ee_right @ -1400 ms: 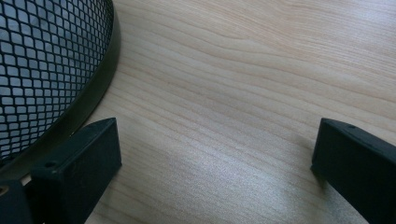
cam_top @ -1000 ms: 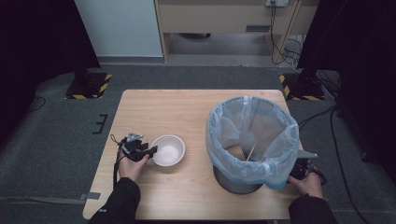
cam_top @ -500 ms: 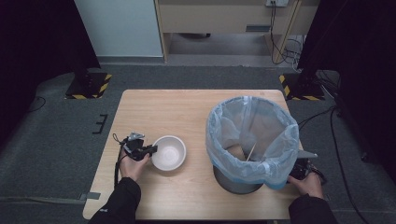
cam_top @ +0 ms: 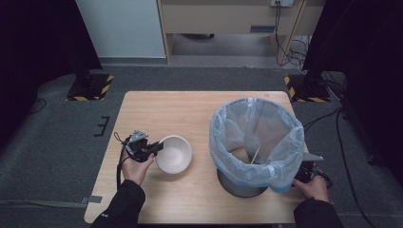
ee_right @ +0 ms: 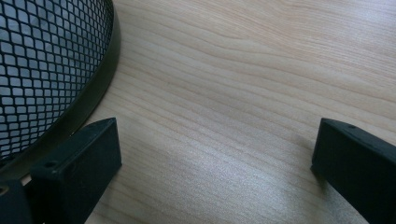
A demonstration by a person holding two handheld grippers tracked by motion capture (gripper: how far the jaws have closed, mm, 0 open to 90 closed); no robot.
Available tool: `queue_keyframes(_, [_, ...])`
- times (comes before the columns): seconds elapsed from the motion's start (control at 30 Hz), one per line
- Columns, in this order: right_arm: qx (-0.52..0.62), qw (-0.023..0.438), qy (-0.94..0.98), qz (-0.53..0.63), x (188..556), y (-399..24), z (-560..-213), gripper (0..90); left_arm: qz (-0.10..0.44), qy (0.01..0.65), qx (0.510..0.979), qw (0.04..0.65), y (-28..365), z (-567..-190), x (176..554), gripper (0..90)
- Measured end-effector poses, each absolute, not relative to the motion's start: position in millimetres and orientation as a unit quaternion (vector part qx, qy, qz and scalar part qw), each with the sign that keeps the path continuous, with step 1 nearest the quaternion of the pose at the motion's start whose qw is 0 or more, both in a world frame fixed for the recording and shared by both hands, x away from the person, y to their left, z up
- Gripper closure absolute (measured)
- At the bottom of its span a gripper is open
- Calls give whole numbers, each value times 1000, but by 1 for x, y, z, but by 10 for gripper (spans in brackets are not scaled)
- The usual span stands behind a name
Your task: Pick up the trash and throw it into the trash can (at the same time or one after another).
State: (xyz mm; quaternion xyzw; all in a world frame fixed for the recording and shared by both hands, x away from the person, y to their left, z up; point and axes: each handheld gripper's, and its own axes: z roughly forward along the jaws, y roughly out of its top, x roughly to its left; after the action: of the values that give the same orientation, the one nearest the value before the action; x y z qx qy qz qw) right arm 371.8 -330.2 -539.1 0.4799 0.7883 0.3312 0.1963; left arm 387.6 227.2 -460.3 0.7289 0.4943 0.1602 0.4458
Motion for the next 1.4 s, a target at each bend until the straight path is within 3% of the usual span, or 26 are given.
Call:
queue_keyframes(0.57, [480, 196, 788, 331, 372, -330, -539, 15, 193, 483, 688, 506, 246, -419, 373, 837])
queue_keyframes(1.4, [480, 197, 788, 331, 372, -330, -539, 15, 231, 404, 628, 623, 247, -335, 331, 836])
